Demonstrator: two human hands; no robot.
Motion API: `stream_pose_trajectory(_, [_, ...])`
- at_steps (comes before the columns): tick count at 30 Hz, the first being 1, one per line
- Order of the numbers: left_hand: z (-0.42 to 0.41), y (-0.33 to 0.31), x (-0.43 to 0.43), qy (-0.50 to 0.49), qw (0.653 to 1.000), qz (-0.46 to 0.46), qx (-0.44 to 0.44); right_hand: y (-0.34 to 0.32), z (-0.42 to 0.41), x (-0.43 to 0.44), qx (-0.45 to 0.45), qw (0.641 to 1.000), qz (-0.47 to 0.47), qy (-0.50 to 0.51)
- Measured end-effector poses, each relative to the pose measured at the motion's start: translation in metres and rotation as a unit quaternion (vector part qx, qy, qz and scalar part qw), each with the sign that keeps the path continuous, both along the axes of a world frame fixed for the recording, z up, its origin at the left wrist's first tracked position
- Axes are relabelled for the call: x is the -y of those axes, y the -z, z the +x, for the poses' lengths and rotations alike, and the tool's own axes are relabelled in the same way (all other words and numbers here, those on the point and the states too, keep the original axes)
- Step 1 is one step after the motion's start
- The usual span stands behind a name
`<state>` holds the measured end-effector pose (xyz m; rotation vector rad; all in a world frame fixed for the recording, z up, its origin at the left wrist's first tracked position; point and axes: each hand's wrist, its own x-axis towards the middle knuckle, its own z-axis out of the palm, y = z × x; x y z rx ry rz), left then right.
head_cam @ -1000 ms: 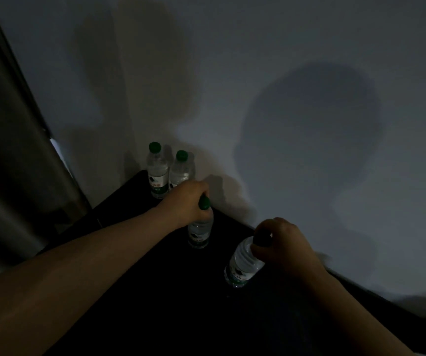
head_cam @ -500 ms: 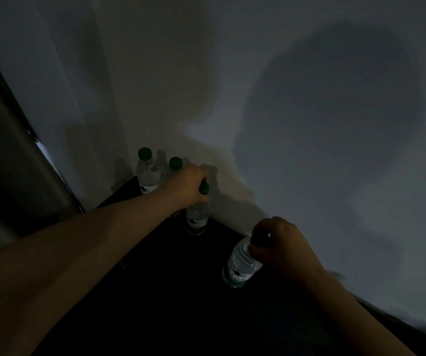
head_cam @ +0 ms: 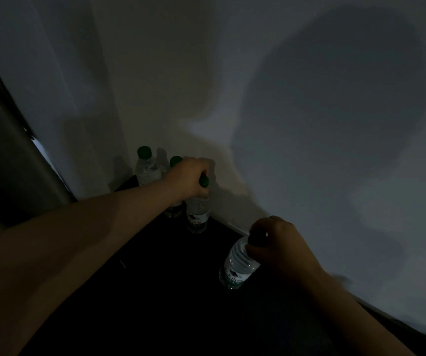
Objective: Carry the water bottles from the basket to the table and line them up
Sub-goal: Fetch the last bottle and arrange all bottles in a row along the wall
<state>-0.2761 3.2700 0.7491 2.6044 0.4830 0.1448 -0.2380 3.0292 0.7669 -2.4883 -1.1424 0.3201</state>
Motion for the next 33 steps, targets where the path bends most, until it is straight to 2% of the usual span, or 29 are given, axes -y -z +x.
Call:
stream_pose_trajectory(14, [-0.003,-0.002,-0.019,0.007,1.0,0.011,-0.021,-0.001,0.002,-0.014,0.001,1.0,-0.007,-0.01])
stream_pose_trajectory(19, [-0.008,0.001,-0.023,0.001,1.0,0.012,-0.004,0.0,0.005,-0.023,0.008,1.0,-0.009,-0.02])
stream_pose_trajectory(33, [-0.002,0.0,-0.023,0.017,0.998,0.05,-0.022,0.0,0.036,-0.084,0.023,1.0,0.019,-0.006])
